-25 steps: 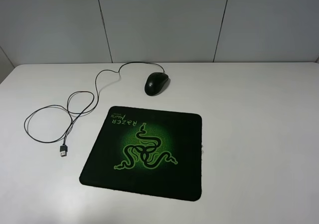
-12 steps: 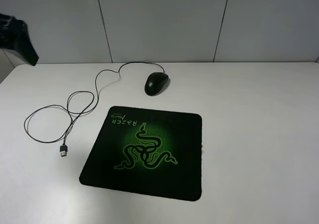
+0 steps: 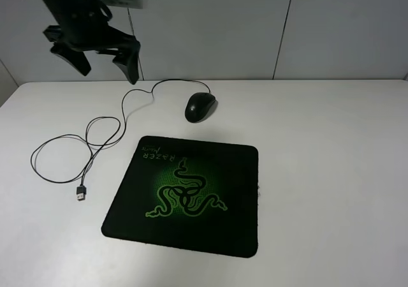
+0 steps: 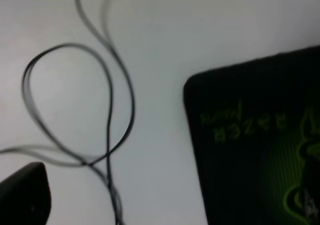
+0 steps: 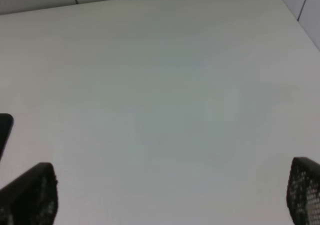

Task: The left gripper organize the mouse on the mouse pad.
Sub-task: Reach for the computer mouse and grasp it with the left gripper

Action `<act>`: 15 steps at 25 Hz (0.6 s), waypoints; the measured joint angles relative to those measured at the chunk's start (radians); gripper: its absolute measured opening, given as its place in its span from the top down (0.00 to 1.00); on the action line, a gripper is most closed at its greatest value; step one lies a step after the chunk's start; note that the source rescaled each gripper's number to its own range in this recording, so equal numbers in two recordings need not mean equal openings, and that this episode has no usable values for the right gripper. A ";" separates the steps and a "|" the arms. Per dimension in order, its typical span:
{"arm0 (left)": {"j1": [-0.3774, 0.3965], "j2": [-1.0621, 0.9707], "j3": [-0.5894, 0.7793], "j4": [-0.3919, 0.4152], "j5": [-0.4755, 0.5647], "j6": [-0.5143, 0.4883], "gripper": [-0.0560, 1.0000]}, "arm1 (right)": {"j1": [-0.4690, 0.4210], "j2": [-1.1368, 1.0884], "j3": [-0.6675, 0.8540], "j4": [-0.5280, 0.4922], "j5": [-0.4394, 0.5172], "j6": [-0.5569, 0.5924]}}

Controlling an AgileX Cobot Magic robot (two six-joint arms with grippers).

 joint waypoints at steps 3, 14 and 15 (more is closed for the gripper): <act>-0.036 0.112 -0.117 0.000 0.031 0.000 0.00 | 0.000 0.000 0.000 0.000 0.000 0.000; -0.117 0.425 -0.437 -0.016 0.079 -0.008 0.00 | 0.000 0.000 0.000 0.000 0.000 0.000; -0.120 0.447 -0.453 -0.017 0.072 -0.008 0.00 | 0.000 0.000 0.000 0.000 0.000 0.000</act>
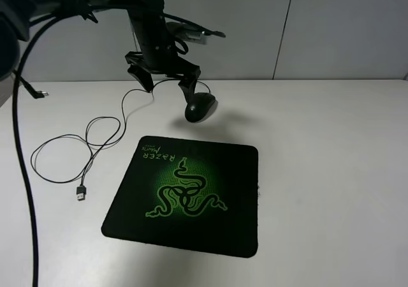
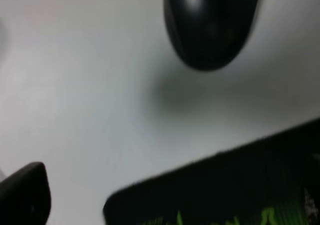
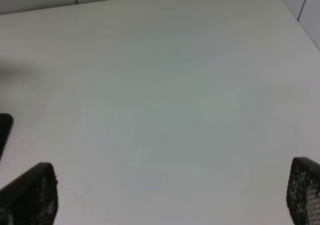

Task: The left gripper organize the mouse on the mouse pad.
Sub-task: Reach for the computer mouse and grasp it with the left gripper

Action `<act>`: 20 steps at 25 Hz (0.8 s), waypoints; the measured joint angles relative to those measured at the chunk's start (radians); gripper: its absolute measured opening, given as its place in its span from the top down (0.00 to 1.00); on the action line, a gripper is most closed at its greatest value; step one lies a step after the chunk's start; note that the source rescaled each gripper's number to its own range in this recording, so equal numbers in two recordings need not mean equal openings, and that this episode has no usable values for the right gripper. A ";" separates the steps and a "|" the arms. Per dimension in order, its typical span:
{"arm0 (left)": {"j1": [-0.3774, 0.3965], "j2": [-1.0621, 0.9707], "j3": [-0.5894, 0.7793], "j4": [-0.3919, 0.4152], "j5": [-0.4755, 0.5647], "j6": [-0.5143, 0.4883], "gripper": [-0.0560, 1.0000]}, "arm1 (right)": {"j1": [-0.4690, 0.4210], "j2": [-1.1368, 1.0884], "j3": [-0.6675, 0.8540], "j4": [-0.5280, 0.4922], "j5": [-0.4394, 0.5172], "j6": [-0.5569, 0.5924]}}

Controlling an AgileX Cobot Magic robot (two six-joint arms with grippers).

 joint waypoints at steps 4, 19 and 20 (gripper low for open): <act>-0.002 0.076 -0.039 -0.005 -0.041 -0.001 0.00 | 0.000 0.000 0.000 0.000 0.000 0.000; -0.022 0.197 -0.055 -0.013 -0.257 0.015 0.00 | 0.000 0.000 0.000 0.000 0.000 0.000; -0.024 0.201 -0.055 -0.013 -0.267 0.015 0.00 | 0.000 0.000 0.000 0.000 0.000 0.000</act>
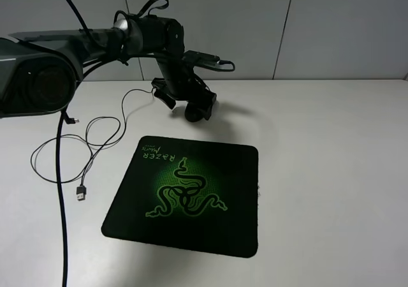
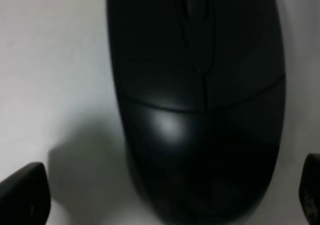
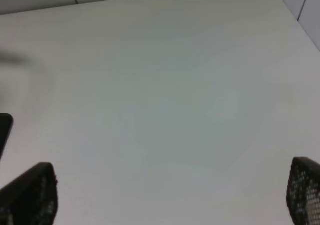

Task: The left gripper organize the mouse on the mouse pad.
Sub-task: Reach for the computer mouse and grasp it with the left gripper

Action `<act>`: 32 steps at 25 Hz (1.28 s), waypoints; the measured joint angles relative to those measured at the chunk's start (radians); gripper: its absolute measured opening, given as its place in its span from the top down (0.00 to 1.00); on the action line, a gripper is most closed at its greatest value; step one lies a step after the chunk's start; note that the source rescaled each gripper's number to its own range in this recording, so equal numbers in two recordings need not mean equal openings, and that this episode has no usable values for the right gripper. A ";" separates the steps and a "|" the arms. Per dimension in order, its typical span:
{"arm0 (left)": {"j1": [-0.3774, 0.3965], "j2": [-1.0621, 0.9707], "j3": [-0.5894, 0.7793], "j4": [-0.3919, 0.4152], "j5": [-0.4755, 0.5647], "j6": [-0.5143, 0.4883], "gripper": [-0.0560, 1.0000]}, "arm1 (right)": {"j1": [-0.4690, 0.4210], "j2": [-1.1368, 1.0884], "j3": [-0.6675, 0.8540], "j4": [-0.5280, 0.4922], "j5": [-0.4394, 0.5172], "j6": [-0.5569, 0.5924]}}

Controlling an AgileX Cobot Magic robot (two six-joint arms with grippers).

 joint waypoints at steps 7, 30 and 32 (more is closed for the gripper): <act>-0.017 0.021 -0.005 0.006 -0.077 0.003 0.00 | 0.000 0.000 0.000 0.000 0.000 0.000; -0.034 0.027 -0.007 0.098 -0.133 0.003 0.93 | 0.000 0.000 0.000 0.000 0.000 0.000; -0.034 0.027 -0.007 0.100 -0.136 0.003 0.93 | 0.000 0.000 0.000 0.000 0.000 0.000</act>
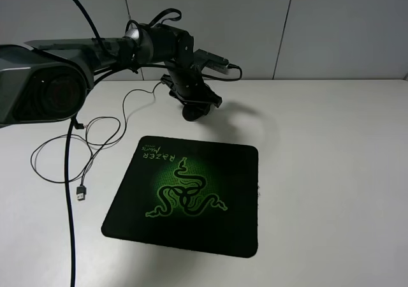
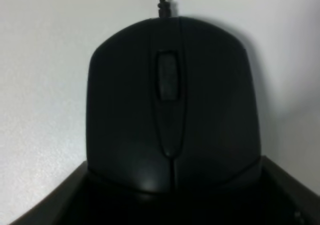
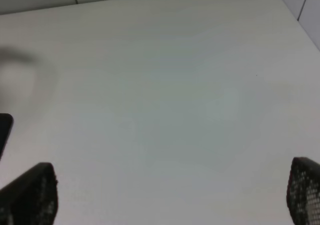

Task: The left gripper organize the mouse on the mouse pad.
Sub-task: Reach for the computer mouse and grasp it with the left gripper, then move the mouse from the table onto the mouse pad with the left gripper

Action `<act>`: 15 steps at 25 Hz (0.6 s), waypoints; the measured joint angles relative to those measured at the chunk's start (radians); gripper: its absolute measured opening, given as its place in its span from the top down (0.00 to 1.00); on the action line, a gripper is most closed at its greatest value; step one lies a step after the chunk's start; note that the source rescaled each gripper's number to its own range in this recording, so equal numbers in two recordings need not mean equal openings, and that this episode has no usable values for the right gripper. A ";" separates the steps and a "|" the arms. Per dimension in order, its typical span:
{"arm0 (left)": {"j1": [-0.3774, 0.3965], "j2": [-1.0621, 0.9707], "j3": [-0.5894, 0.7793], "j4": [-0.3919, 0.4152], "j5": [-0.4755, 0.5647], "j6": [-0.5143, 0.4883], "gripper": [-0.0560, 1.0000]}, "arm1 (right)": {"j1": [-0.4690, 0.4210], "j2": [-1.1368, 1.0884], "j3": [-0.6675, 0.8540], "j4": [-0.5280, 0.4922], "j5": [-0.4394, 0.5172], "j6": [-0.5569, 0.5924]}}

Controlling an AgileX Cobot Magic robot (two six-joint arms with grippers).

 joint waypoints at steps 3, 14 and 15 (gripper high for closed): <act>0.000 0.001 0.000 0.002 -0.008 0.000 0.94 | 0.000 0.000 0.000 0.000 0.000 0.000; 0.000 -0.006 0.000 0.003 0.001 0.000 0.94 | 0.000 0.000 0.000 0.000 0.000 0.000; 0.000 -0.011 0.000 0.003 0.011 0.000 0.94 | 0.000 0.000 0.000 0.000 0.000 0.000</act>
